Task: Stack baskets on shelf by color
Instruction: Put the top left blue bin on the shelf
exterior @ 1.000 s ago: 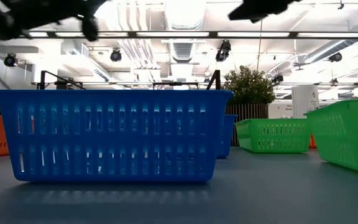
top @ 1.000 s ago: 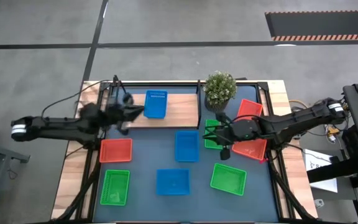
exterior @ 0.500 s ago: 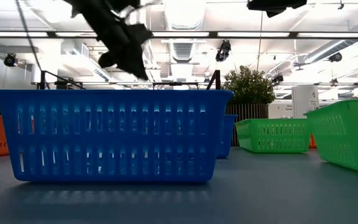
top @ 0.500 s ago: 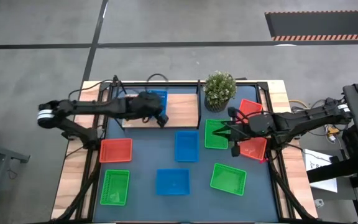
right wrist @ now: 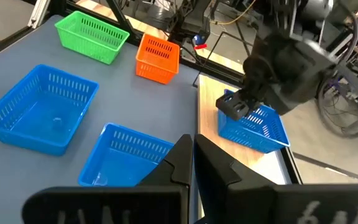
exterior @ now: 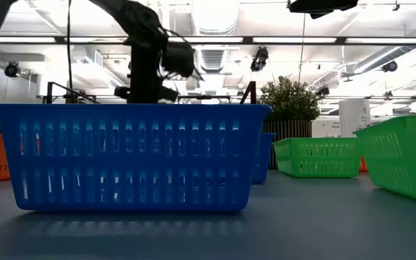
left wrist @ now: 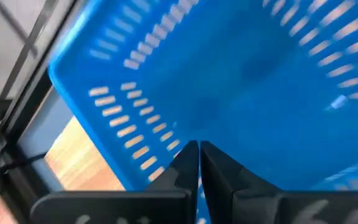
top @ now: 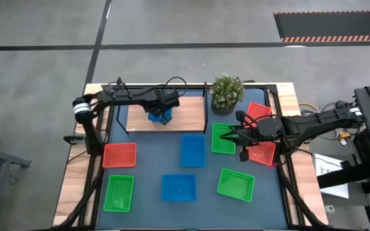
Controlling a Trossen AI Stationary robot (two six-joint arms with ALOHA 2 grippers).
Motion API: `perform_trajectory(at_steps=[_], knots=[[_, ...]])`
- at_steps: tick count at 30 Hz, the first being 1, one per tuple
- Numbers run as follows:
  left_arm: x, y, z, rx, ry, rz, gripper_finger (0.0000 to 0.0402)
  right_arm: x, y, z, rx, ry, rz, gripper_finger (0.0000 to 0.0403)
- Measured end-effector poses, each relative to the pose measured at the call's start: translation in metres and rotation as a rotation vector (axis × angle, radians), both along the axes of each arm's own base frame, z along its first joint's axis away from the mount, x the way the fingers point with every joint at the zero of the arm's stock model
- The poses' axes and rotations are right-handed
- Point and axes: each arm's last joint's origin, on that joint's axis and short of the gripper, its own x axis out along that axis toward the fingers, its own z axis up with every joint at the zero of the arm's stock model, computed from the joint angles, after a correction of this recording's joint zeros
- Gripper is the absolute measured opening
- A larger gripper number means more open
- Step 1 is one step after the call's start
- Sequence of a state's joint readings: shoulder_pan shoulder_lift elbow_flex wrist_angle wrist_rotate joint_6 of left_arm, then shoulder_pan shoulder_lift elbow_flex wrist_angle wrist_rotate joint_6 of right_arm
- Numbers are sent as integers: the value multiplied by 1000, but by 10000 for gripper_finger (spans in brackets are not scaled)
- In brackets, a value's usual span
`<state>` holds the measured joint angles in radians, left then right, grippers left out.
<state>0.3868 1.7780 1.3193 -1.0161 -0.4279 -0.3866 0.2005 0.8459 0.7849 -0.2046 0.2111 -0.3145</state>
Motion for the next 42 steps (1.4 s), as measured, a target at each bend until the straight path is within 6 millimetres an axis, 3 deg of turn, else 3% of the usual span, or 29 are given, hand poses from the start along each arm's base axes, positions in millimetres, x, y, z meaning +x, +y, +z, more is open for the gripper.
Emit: perform_trajectory(at_steps=[8,32,36,42], knots=[[-6,3,-6,-19,83,17,0,0,0,0,-4,0,1,9],[-44,-10,4,-139,470,31,0,0,0,0,-1,0,-1,9],[-39,-12,11,-155,441,5,0,0,0,0,-1,0,-1,9],[-14,-17,43,-96,255,-36,0,0,0,0,-6,0,1,9]])
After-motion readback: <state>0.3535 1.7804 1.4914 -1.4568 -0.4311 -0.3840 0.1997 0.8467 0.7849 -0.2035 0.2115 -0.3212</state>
